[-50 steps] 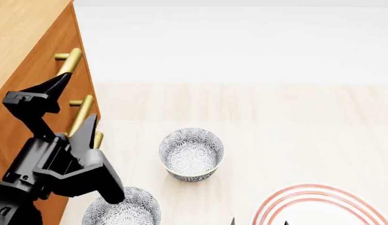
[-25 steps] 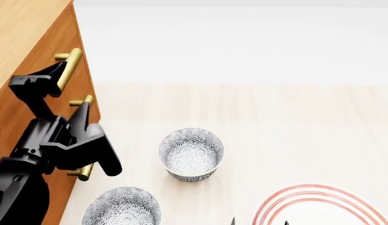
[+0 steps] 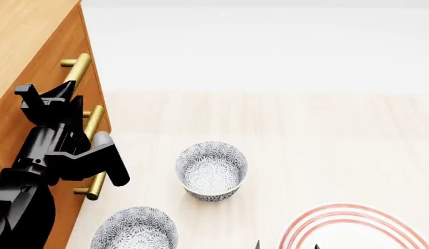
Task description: Open the top drawer of the cabinet.
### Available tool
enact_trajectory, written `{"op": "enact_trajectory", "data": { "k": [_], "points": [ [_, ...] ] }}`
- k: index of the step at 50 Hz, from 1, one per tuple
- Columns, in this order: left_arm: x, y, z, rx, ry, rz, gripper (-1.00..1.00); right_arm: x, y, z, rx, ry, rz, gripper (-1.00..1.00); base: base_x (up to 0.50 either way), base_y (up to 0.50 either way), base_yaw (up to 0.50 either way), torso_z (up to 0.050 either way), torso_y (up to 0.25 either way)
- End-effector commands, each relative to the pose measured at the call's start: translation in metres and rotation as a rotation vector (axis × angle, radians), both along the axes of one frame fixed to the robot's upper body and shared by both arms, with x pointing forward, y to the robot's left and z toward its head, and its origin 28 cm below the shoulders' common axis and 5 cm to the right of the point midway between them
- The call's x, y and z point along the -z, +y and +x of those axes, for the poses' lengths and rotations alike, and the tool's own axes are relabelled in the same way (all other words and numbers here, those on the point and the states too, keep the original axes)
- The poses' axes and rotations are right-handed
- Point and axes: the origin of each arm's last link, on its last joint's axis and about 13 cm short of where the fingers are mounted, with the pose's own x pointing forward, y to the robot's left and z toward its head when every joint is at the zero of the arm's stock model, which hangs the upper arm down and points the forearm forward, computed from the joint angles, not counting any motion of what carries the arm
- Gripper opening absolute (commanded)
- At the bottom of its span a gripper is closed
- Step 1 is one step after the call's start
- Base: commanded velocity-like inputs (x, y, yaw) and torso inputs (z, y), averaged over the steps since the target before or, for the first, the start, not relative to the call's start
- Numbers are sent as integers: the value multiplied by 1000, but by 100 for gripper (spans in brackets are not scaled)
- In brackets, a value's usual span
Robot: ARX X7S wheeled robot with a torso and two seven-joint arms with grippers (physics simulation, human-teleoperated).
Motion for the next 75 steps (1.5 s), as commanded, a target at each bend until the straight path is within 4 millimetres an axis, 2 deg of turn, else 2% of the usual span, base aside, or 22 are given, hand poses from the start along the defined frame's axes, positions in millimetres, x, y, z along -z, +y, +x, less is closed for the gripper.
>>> {"op": "enact_trajectory", "data": {
  "k": [1, 19, 49, 75],
  "points": [
    [8, 3, 0, -20, 53, -8, -100, 0, 0, 0, -1, -5, 0, 100, 0, 0, 0, 0, 0],
    [5, -1, -3, -8, 48, -11, -100, 0, 0, -1, -2, -8, 3, 100, 1, 0, 0, 0, 0],
    [-9, -44, -13, 114, 36, -16, -100, -2, 0, -2, -10, -31, 0, 100, -5, 0, 1, 0, 0],
    [-7, -75, -21, 185, 28, -12, -100, -3, 0, -3, -16, -51, 3, 100, -7, 0, 2, 0, 2]
  ]
}}
